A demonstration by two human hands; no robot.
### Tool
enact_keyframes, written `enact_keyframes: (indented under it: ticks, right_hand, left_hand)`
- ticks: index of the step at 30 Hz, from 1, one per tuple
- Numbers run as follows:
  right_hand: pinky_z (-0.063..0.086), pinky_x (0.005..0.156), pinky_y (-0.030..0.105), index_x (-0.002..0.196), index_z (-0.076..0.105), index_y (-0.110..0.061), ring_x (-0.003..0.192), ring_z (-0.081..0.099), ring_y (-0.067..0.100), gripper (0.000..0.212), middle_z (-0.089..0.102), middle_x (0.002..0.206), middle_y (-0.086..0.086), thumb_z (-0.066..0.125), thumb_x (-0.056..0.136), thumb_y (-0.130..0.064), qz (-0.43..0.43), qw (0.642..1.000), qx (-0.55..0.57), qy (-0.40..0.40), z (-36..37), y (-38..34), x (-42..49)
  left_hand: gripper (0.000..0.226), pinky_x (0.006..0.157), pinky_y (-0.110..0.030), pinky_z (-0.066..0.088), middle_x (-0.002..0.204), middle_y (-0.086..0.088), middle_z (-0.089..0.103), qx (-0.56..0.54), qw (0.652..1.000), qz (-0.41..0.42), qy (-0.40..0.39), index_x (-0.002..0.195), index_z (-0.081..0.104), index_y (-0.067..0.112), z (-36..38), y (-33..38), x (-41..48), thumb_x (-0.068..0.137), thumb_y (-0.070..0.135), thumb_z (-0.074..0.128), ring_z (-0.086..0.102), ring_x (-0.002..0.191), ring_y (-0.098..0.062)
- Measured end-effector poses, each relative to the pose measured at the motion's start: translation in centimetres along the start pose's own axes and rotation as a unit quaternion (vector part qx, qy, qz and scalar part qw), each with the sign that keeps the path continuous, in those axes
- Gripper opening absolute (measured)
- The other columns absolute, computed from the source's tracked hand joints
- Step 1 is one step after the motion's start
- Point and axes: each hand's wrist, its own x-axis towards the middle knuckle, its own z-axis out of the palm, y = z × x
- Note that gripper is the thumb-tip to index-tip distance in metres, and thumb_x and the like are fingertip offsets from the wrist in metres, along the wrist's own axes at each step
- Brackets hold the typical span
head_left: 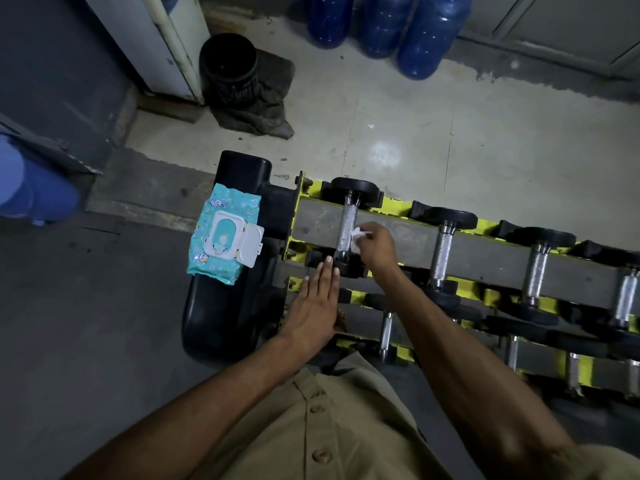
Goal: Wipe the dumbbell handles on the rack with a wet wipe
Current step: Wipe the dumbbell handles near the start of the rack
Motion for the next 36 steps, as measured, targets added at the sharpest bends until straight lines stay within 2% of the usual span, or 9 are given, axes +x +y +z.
enact_keyframes:
  ticks: [4,7,10,17,22,25,28,33,36]
  right_hand:
    - [0.049,0.069,0.03,0.095,0.07,-0.004,0.074,0.062,0.022,0.017,0.069,0.082,0.008,0.054,0.098,-0.007,0.065,0.991,0.113,-0.012,0.9,0.0,0.9]
    - [0.05,0.057,0.029,0.084,0.062,-0.01,0.055,0.056,0.019,0.025,0.061,0.067,0.007,0.046,0.098,0.003,0.173,0.942,0.287,-0.027,0.8,-2.4,2.3]
    - [0.06,0.06,0.041,0.088,0.064,0.0,0.068,0.066,0.035,0.022,0.067,0.072,0.012,0.043,0.096,0.002,0.203,0.894,0.397,-0.033,0.9,-3.8,4.5]
    - [0.054,0.047,0.026,0.102,0.059,-0.009,0.063,0.062,0.022,0.018,0.064,0.076,0.011,0.052,0.097,0.007,0.197,0.837,0.51,0.031,1.5,-4.0,2.5]
    - [0.05,0.037,0.027,0.074,0.056,-0.004,0.039,0.058,0.019,0.029,0.058,0.047,0.006,0.042,0.096,0.01,0.216,0.848,0.484,0.013,0.1,-6.3,3.0]
    - [0.055,0.061,0.027,0.088,0.064,-0.007,0.074,0.065,0.022,0.014,0.067,0.079,0.005,0.055,0.098,-0.001,0.103,0.917,0.375,0.087,1.1,-4.5,1.4]
    - [0.057,0.086,0.033,0.105,0.071,-0.013,0.099,0.065,0.016,0.013,0.07,0.11,0.001,0.06,0.097,-0.013,-0.126,0.978,0.096,0.137,2.5,-0.5,-1.4]
    - [0.05,0.097,0.032,0.131,0.062,-0.014,0.143,0.042,0.022,0.039,0.048,0.153,0.004,0.061,0.092,-0.008,-0.411,0.863,-0.293,0.034,-0.5,0.5,0.6]
    - [0.053,0.096,0.041,0.127,0.063,-0.016,0.146,0.038,0.021,0.046,0.053,0.149,0.003,0.071,0.083,-0.005,-0.444,0.792,-0.419,-0.021,-1.5,-1.3,2.5]
  left_hand:
    - [0.088,0.13,-0.051,0.012,0.164,-0.03,-0.031,0.008,1.0,-0.007,-0.017,0.154,-0.026,-0.007,-0.4,0.4,0.0,0.106,0.027,0.04,-0.01,0.16,-0.041]
    - [0.089,0.13,-0.051,0.013,0.164,-0.031,-0.03,0.021,1.0,-0.011,-0.016,0.156,-0.023,-0.006,-0.5,0.4,0.1,0.106,0.03,0.041,-0.01,0.16,-0.041]
    - [0.084,0.13,-0.053,0.013,0.164,-0.031,-0.029,0.023,0.999,-0.019,-0.023,0.157,-0.021,-0.006,-0.7,0.6,0.0,0.108,0.029,0.037,-0.01,0.16,-0.041]
    - [0.09,0.129,-0.054,0.013,0.161,-0.033,-0.033,0.042,0.999,-0.025,-0.023,0.151,-0.028,-0.008,-0.8,1.1,-0.1,0.104,0.027,0.04,-0.011,0.159,-0.043]
    - [0.099,0.129,-0.054,0.014,0.16,-0.034,-0.034,0.05,0.998,-0.03,-0.034,0.152,-0.027,-0.009,-0.7,1.1,0.0,0.099,0.028,0.047,-0.011,0.159,-0.044]
    - [0.101,0.129,-0.054,0.014,0.161,-0.034,-0.034,0.052,0.997,-0.033,-0.036,0.153,-0.026,-0.009,-0.8,1.2,0.0,0.098,0.03,0.05,-0.011,0.159,-0.044]
    - [0.098,0.129,-0.054,0.013,0.161,-0.034,-0.033,0.049,0.998,-0.03,-0.033,0.155,-0.023,-0.009,-1.0,1.3,0.0,0.1,0.031,0.048,-0.012,0.159,-0.043]
    - [0.098,0.129,-0.053,0.013,0.16,-0.034,-0.034,0.048,0.998,-0.036,-0.026,0.154,-0.024,-0.009,-0.9,1.4,-0.1,0.101,0.031,0.048,-0.011,0.159,-0.043]
    - [0.099,0.129,-0.053,0.014,0.16,-0.034,-0.034,0.049,0.998,-0.037,-0.024,0.154,-0.024,-0.009,-0.9,1.5,-0.1,0.102,0.033,0.048,-0.01,0.16,-0.043]
